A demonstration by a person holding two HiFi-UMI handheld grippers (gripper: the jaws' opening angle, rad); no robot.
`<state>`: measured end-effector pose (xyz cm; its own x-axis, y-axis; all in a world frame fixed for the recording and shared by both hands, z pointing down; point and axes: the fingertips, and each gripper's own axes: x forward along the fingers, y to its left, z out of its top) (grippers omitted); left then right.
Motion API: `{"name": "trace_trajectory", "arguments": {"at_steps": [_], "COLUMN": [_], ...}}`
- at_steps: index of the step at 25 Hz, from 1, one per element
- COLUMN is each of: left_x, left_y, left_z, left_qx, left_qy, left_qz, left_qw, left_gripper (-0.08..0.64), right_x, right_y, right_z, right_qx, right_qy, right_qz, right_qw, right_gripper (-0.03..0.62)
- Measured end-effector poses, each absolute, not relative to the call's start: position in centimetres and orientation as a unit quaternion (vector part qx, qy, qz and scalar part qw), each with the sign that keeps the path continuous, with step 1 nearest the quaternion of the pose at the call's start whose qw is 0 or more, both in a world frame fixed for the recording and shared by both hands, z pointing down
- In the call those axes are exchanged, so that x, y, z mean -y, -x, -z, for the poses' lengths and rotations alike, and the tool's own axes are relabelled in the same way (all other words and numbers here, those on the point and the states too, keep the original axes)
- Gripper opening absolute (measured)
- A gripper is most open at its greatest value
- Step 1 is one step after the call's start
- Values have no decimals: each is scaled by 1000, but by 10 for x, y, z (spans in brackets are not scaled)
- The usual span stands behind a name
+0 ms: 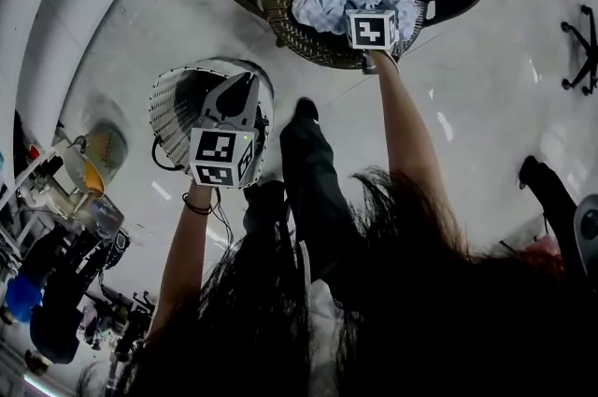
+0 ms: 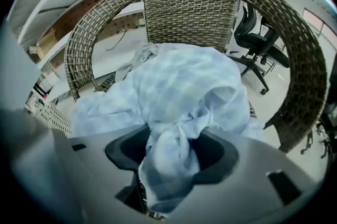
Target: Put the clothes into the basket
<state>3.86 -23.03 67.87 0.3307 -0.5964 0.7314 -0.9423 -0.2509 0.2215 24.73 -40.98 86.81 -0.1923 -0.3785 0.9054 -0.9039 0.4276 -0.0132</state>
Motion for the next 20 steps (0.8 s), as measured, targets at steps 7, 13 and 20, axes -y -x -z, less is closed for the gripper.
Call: {"name": "trace_trajectory", "arguments": {"at_steps": [7, 13, 20], "left_x": [220, 205, 168], "left_y": [-42, -29, -16], "left_z": [-655, -622, -588], "left_qx": [528, 548, 555], "left_qy": [-745, -744, -747], "left_qz": [-240, -224, -219], "left_qw": [329, 310, 293], "left_gripper": [29, 29, 29], "right_x": [388, 371, 351], "right_y": [-265, -262, -248], "right_z": [-845, -795, -698], "right_qx": [693, 708, 749], "right_qy": [-443, -462, -448], "right_qz": [-335, -402, -420], "right_qw": [459, 352, 247], "right_gripper": [132, 118, 109]}}
